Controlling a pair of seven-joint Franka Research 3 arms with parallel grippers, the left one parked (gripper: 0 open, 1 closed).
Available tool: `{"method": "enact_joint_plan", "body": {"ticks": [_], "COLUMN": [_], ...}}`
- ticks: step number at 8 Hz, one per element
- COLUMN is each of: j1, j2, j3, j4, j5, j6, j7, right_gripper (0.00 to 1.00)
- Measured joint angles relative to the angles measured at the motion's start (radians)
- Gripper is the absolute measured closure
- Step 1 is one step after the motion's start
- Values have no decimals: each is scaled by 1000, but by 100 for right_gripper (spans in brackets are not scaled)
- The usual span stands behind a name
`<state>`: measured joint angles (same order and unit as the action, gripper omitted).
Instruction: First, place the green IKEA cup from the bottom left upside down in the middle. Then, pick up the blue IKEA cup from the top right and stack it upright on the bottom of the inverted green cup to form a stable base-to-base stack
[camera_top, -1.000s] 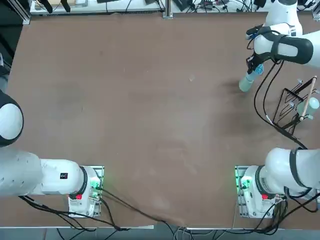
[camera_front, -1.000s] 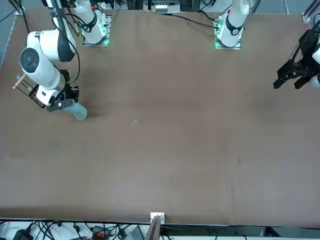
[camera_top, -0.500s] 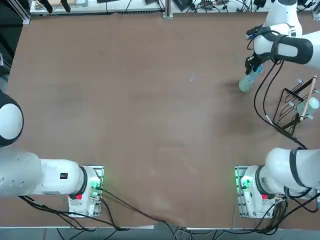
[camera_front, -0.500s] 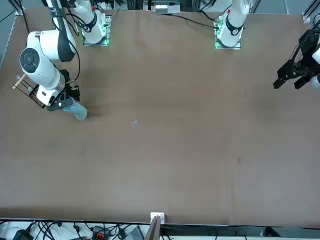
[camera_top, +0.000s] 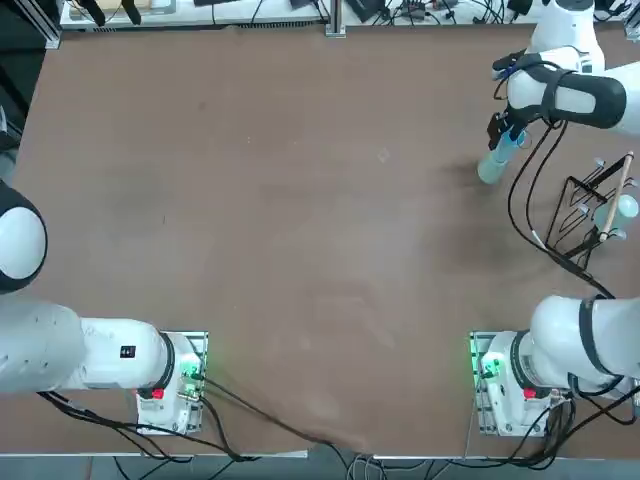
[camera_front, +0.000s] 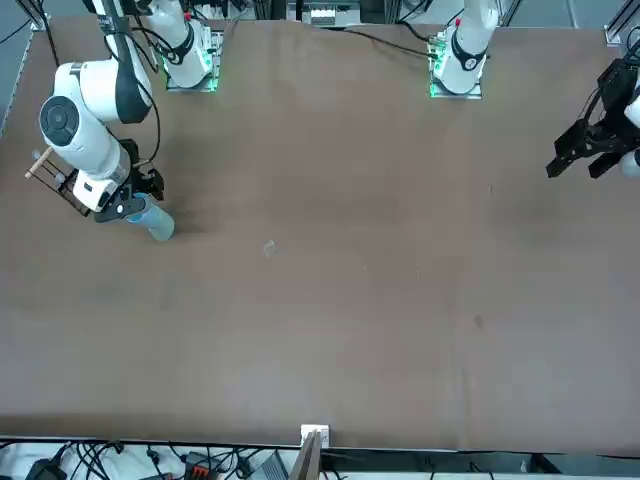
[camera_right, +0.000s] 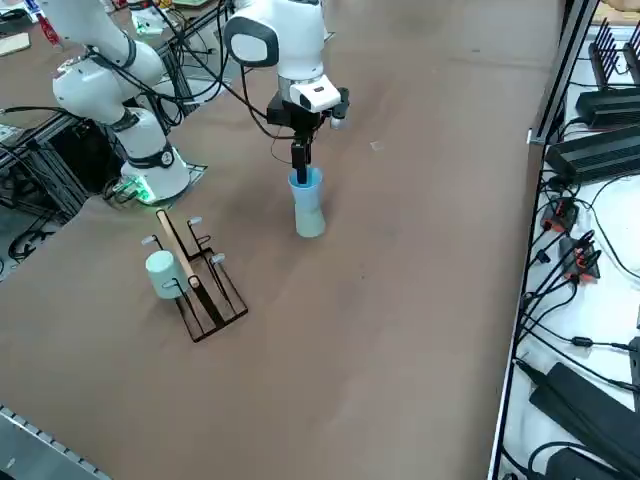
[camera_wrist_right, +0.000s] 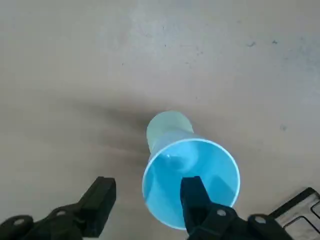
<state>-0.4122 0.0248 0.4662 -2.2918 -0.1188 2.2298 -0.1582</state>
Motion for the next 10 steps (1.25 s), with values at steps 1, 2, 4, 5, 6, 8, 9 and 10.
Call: {"method": "enact_joint_plan", "body": {"ticks": [1,2,4,5,6,8,9,10], "j1": [0,0,0,0,0,0,1,1], "j2": [-1,-3,-16,-25,-32,-43,-49,-53], "j3": [0,0,0,0,0,1,1,3], "j4": [0,0,9,26,51,128,184,247], "j5": [0,0,0,0,0,0,5,23], "j6": [0,0,-16,-43,-76,-159,-215,-270], "j7": [0,-1,-1,-2,-3,-3,-3,-2], "right_gripper": [19,19,19,19,18,5,0,0]}}
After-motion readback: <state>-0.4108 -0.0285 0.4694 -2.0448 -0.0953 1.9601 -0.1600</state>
